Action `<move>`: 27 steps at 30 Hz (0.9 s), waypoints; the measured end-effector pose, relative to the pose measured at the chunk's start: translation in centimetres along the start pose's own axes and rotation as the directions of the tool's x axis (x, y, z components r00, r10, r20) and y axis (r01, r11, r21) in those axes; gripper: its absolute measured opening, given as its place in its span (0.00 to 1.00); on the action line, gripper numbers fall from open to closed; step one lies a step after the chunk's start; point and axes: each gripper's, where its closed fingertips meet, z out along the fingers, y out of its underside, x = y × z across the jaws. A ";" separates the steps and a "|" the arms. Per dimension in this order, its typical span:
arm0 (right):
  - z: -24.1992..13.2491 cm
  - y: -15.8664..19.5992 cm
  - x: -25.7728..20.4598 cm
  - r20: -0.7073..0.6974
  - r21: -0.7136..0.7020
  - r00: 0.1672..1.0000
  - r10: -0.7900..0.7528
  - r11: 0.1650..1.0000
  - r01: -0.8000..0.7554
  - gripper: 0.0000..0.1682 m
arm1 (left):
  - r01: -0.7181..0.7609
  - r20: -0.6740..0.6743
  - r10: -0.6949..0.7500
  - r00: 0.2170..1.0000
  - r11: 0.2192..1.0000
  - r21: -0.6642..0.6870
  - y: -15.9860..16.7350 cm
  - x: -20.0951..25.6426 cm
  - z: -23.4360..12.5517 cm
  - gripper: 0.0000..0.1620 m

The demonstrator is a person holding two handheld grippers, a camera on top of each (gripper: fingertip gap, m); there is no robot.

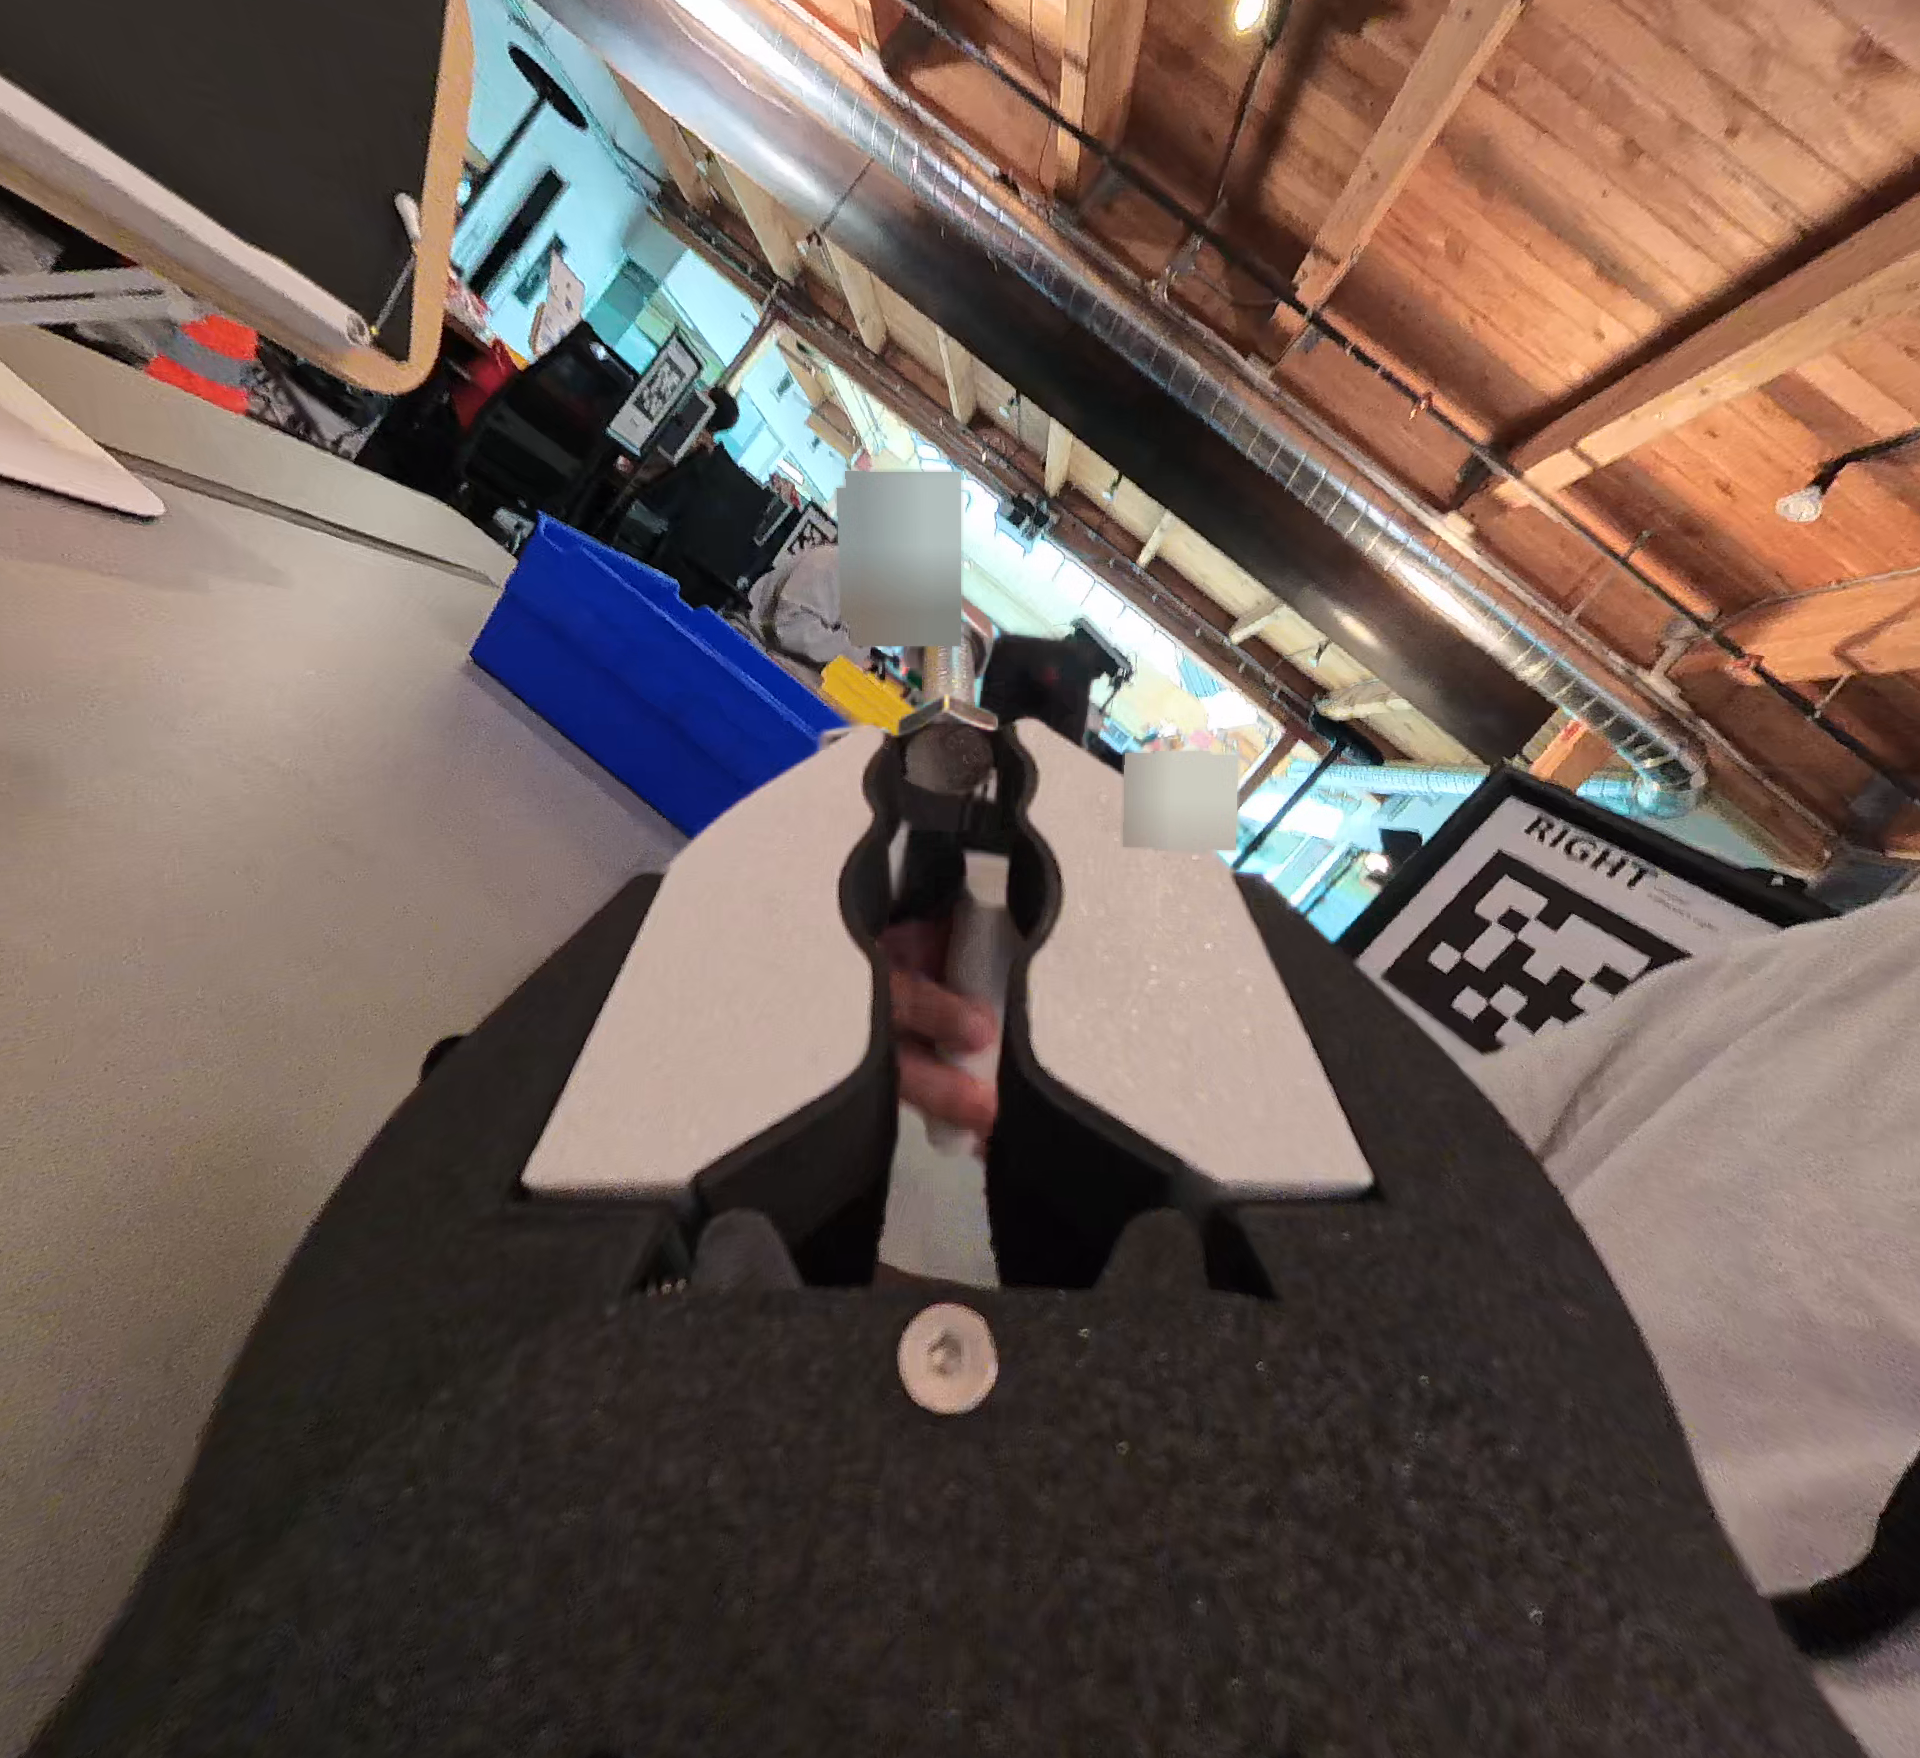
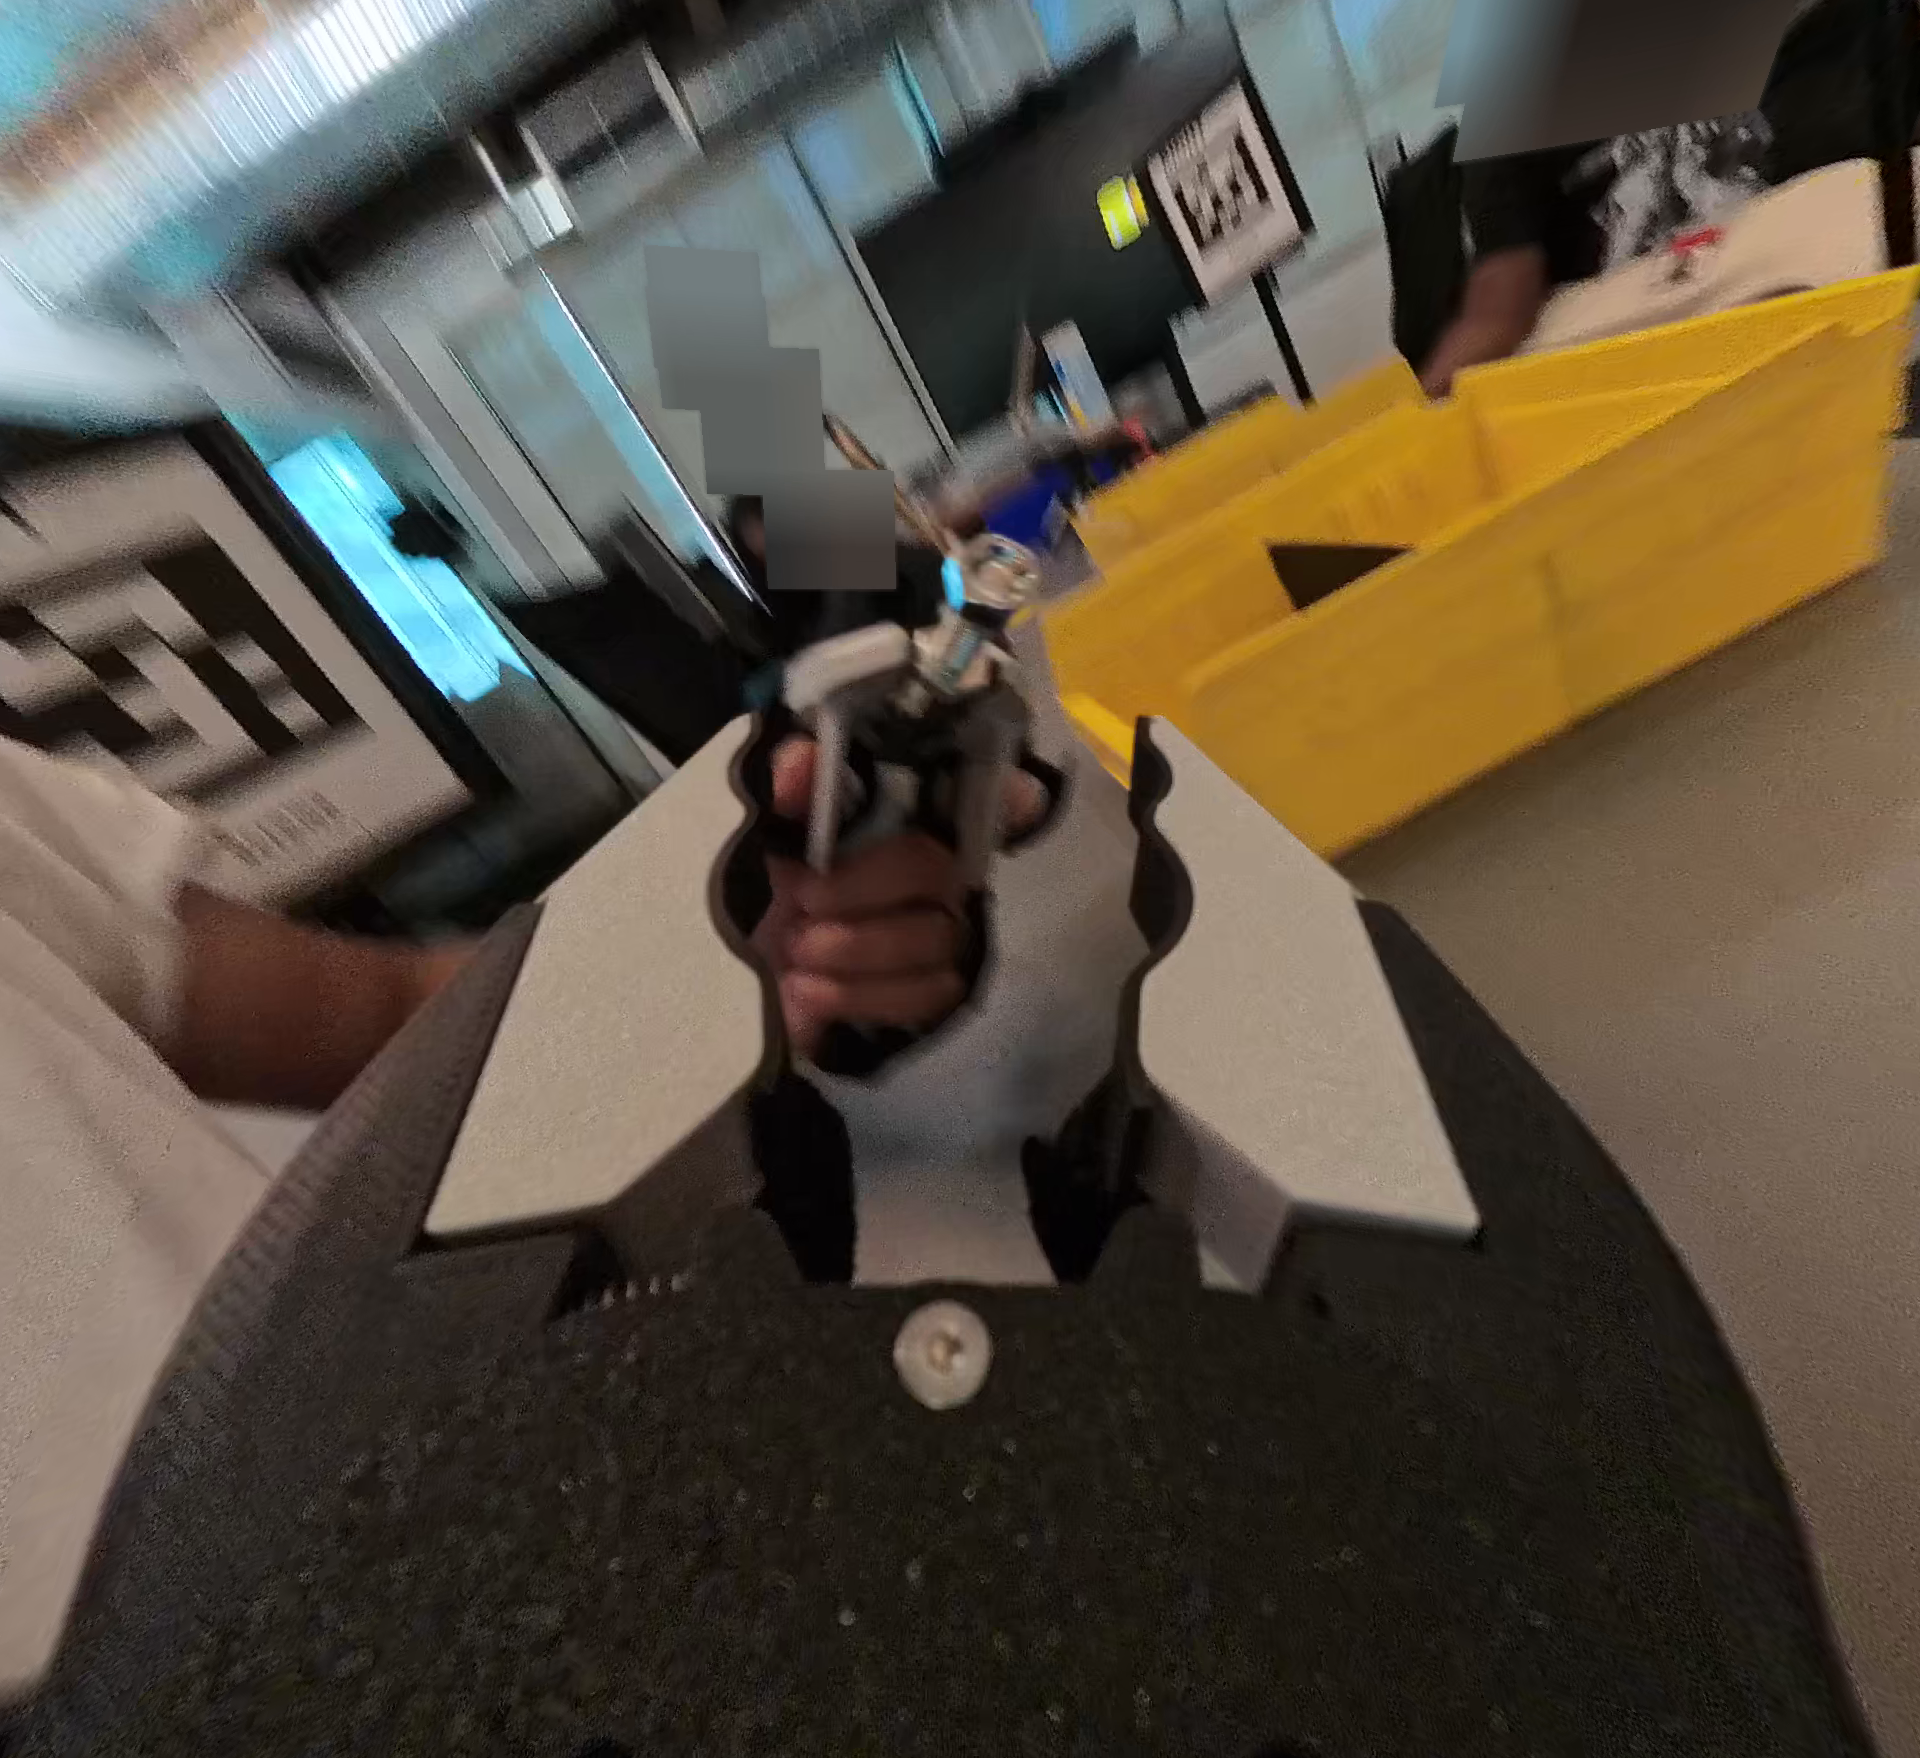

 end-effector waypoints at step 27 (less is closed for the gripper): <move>-1.3 -0.5 -2.3 -0.001 -0.376 0.904 -0.427 0.838 0.396 0.25 | -0.141 0.003 0.144 0.990 0.970 -0.198 3.6 0.7 1.3 0.11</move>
